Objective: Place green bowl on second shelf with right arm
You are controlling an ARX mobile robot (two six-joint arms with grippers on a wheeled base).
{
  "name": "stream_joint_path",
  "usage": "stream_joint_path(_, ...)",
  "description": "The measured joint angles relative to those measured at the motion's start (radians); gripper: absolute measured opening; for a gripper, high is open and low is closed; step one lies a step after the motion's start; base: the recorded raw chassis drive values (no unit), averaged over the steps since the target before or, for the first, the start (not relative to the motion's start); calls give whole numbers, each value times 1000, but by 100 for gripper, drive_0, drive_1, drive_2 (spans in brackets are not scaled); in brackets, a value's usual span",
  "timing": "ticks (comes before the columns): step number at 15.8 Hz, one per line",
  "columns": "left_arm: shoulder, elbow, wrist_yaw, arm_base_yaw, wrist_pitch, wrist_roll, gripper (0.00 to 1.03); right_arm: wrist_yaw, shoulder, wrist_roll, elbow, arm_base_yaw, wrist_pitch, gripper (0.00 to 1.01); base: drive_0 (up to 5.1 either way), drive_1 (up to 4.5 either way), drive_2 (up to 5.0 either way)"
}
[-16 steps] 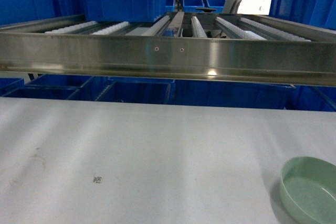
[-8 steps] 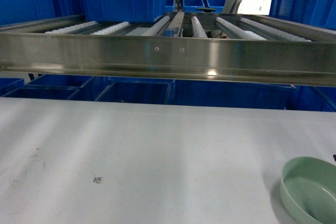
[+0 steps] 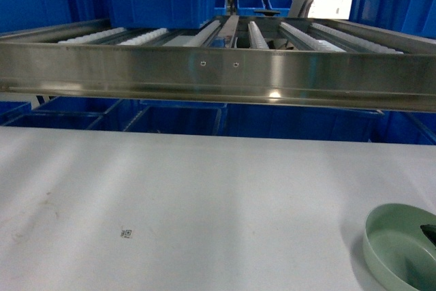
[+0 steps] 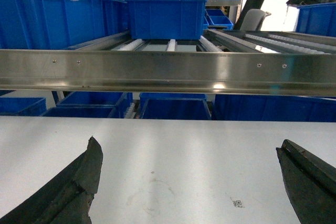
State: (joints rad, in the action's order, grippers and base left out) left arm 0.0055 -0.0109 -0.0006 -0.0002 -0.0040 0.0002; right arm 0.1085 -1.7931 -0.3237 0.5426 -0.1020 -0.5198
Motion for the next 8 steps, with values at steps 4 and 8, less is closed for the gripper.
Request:
stream_joint_path(4,0,0,0,0,0,0,98,11,-52,-3,35,-25,11,98,0,0,0)
stream_joint_path(8,0,0,0,0,0,0,98,15,-87,4,48,-21,2,98,0,0,0)
